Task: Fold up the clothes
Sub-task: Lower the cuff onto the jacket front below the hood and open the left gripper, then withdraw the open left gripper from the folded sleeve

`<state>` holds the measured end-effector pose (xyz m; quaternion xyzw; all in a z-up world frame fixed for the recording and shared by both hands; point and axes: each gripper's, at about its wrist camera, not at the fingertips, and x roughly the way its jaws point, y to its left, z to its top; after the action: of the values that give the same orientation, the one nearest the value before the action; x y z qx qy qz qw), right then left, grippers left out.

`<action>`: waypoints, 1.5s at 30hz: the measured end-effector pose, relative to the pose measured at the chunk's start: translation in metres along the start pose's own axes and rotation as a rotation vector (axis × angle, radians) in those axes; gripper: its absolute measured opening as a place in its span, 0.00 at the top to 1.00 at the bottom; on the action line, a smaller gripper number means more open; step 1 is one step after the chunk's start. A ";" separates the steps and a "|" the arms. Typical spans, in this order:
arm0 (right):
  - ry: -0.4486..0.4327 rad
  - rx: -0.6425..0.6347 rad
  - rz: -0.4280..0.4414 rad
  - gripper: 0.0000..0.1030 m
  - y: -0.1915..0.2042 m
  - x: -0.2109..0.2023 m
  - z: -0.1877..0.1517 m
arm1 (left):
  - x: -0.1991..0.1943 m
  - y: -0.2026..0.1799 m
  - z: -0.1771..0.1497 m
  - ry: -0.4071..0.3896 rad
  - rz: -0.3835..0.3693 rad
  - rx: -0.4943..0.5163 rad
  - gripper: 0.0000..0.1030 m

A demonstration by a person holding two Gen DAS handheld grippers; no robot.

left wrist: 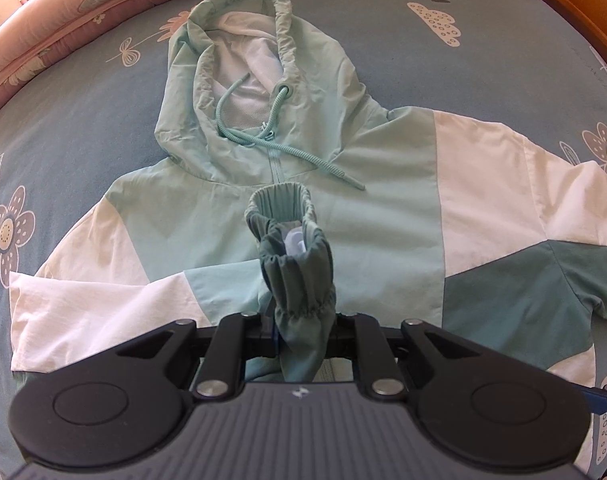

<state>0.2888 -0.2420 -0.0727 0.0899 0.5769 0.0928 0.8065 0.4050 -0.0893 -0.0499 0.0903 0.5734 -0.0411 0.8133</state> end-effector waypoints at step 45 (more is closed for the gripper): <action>0.055 -0.042 0.032 0.00 0.057 0.009 0.014 | -0.052 0.054 -0.051 -0.032 -0.075 0.004 0.45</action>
<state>0.3019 -0.1848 -0.0622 0.0794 0.5953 0.1200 0.7905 0.3494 -0.0280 -0.0123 0.0695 0.5631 -0.0743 0.8201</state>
